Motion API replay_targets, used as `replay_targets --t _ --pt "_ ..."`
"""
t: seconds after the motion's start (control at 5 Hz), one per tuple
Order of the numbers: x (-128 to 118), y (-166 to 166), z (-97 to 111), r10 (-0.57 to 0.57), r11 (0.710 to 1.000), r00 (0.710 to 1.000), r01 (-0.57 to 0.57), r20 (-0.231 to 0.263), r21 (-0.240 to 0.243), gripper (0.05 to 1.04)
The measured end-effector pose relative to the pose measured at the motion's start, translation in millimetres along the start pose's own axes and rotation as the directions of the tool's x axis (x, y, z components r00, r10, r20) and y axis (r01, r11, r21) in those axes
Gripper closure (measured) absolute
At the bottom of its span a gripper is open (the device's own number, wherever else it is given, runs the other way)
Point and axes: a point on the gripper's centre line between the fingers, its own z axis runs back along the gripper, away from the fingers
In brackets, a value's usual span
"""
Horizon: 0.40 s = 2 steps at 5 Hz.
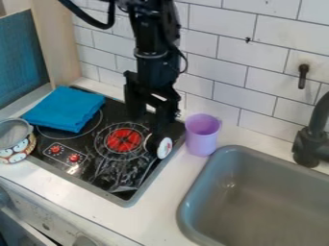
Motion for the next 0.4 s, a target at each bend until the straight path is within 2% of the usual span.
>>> replay_targets --t 0.4 --pt "3 -5 -20 0.019 1.0 1.0 -0.019 0.005 -0.001 0.083"
